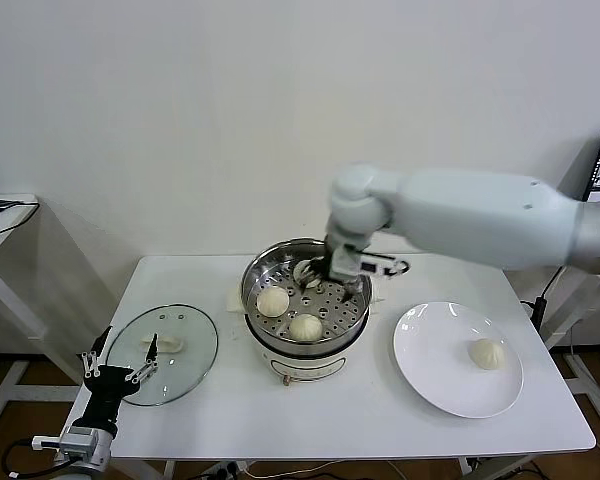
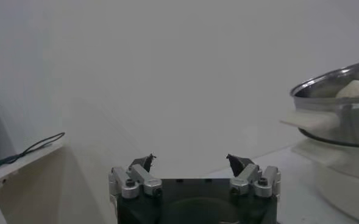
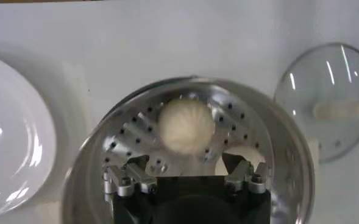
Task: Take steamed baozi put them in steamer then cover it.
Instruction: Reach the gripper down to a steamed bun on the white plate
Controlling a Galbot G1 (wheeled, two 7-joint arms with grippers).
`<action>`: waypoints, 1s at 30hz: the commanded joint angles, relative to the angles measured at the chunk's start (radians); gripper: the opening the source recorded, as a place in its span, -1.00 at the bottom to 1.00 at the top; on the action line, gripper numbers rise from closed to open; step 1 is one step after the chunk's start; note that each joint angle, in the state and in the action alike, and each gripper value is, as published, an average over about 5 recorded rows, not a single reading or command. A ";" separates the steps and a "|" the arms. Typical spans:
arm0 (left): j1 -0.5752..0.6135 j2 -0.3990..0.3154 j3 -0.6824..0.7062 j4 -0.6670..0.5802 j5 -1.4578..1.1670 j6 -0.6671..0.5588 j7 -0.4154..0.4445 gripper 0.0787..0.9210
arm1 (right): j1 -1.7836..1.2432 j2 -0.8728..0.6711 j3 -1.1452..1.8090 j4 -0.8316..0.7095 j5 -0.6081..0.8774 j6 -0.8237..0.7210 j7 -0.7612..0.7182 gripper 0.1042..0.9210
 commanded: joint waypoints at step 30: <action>0.012 0.005 0.031 -0.012 0.024 -0.008 -0.006 0.77 | -0.902 -0.474 0.777 -0.353 -0.247 -0.394 -0.085 0.76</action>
